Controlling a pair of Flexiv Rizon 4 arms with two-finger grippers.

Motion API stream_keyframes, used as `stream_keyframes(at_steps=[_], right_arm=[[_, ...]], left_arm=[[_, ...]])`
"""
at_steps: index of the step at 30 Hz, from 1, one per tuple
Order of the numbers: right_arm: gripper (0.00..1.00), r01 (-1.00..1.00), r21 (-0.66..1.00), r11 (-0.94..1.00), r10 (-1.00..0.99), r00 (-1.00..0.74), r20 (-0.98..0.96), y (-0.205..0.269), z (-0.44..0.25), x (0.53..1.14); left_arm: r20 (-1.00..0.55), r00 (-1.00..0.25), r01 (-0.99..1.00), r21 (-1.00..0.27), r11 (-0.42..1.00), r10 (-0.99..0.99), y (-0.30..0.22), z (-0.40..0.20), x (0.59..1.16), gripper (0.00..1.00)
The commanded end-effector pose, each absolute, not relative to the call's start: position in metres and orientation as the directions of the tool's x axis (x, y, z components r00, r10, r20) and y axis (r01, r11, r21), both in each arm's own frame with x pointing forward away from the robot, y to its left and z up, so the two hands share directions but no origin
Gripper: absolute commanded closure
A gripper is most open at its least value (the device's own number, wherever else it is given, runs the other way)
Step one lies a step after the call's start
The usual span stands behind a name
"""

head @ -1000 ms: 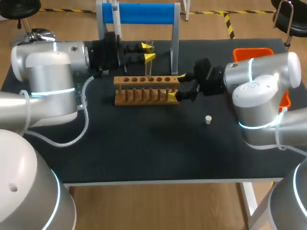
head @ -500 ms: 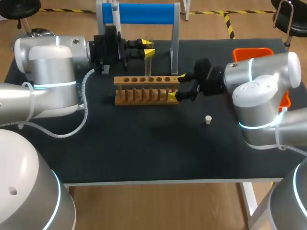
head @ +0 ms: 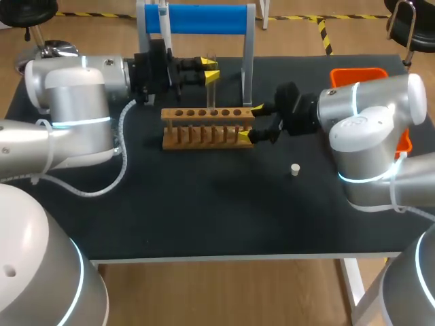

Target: Invert the test tube, pick up the pipette, mount the tip to pipette, aspirate from beaker and dispense into the tube, eject the tip, return the pipette, and cap with the stopper.

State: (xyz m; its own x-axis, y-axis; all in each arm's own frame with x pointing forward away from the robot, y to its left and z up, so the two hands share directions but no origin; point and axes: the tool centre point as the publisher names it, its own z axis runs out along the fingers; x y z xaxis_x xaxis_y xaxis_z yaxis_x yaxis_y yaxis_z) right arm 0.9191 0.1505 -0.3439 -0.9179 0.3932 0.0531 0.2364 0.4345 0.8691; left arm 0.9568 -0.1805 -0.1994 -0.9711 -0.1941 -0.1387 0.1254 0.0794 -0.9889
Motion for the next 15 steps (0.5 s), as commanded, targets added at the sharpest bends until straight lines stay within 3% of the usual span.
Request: stream_keyframes(at_steps=[1,15], right_arm=[[0.00,0.237,0.869,0.435,0.394,-0.918,0.053,0.1504,-0.3441,0.9188],[0.00,0.237,0.869,0.435,0.394,-0.918,0.053,0.1504,-0.3441,0.9188]], left_arm=[[-0.130,-0.975,0.118,-0.990,0.079,-0.178,-0.1825,-0.2020,0.9641,1.00],[-0.084,-0.981,0.072,-0.994,0.079,-0.173,-0.1834,-0.2081,0.9729,1.00]])
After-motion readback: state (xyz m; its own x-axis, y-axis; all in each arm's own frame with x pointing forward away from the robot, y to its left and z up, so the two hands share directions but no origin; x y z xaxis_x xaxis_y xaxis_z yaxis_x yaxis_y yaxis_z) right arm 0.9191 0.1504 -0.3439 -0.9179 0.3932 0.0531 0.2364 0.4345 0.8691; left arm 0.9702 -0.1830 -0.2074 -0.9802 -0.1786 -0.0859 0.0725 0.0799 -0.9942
